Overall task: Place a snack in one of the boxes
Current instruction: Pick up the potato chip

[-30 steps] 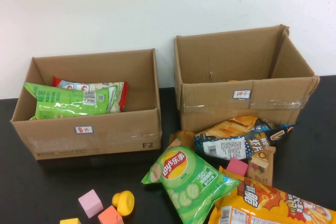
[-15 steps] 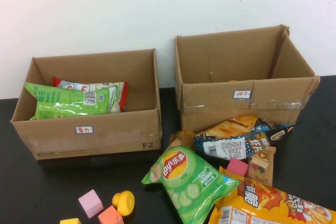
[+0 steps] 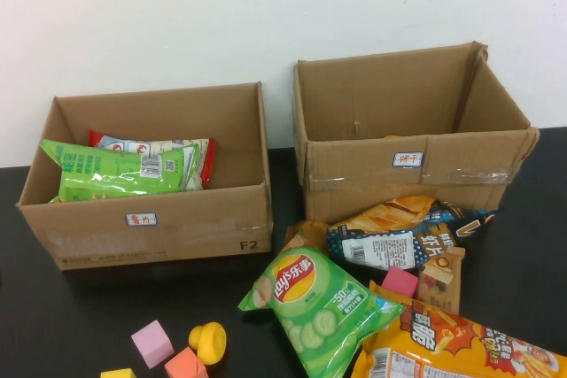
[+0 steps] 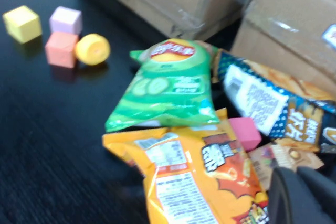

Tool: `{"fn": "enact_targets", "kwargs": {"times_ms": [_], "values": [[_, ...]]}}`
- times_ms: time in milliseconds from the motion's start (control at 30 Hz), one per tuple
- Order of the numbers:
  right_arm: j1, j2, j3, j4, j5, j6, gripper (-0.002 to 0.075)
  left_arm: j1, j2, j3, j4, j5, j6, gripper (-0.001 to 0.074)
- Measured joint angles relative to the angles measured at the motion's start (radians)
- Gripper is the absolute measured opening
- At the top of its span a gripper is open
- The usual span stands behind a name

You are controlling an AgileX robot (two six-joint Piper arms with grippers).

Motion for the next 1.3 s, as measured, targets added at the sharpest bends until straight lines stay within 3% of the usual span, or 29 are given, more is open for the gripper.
{"fn": "enact_targets", "kwargs": {"times_ms": [333,467,567,833,1167,1233,1300], "values": [[0.0,0.0,0.0,0.0,0.034,0.003,-0.0001,0.0,0.0,0.059,-0.07,-0.035,0.0,-0.0001],[0.0,0.015,-0.002,0.0,0.036,0.094,-0.0001,0.0,0.0,0.059,-0.092,-0.036,0.0,-0.0001],[0.0,0.073,-0.025,-0.004,0.045,0.138,-0.0001,0.0,0.0,0.059,-0.099,-0.036,0.0,-0.0001],[0.0,0.293,-0.081,-0.27,0.02,0.171,-0.0001,0.0,0.0,0.059,-0.103,-0.009,0.0,-0.0001],[0.0,0.482,-0.162,-0.258,-0.102,0.196,0.0,0.0,0.0,0.059,-0.101,-0.001,0.0,-0.0001],[0.0,0.542,-0.207,-0.258,-0.084,0.18,0.0026,0.0,0.0,0.059,-0.101,-0.001,0.0,-0.0001],[0.0,0.606,-0.256,-0.25,-0.058,0.172,0.01,0.0,0.0,0.059,-0.101,-0.001,0.0,-0.0001]]}}
